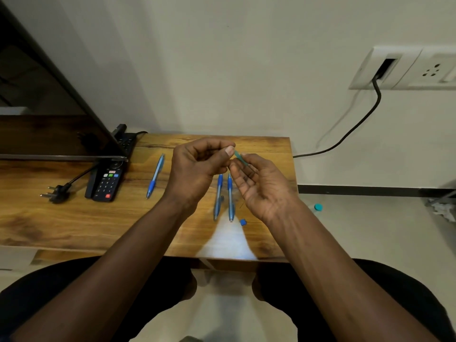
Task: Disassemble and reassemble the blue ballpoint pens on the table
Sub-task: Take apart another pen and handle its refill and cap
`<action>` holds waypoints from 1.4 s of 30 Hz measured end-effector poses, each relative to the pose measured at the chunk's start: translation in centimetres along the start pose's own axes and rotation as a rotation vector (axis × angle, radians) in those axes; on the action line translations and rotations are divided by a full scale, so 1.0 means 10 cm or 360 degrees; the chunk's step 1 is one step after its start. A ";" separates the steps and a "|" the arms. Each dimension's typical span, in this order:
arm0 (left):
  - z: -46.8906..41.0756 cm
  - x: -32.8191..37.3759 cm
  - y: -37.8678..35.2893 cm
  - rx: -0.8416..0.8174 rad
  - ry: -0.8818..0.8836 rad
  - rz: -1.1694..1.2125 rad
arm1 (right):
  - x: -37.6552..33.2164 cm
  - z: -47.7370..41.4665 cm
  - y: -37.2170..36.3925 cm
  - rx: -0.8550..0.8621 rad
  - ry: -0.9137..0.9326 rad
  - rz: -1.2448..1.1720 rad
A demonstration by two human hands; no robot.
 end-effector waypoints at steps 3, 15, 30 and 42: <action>0.00 0.00 -0.01 -0.0015 -0.0035 -0.0051 | 0.00 0.01 0.01 -0.0006 0.0003 0.0019; -0.17 -0.17 0.18 -0.0007 -0.0020 -0.0629 | -0.07 0.00 0.05 0.0075 0.0106 -0.0088; -0.35 -0.82 0.10 -0.0225 0.0072 -0.1989 | -0.17 0.00 0.04 0.0008 0.0071 -0.0117; -0.62 -0.91 0.02 -0.0743 0.0060 -0.2365 | -0.22 0.02 0.06 0.0021 0.0045 -0.0152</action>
Point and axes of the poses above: each hand's wrist, its own z-axis away from the middle knuckle, its own y-axis out of the back of the hand, x = y × z, the point moved 5 cm from there along -z, towards the middle knuckle, and after that the axes turned 11 degrees about -z, right-handed, at the moved point
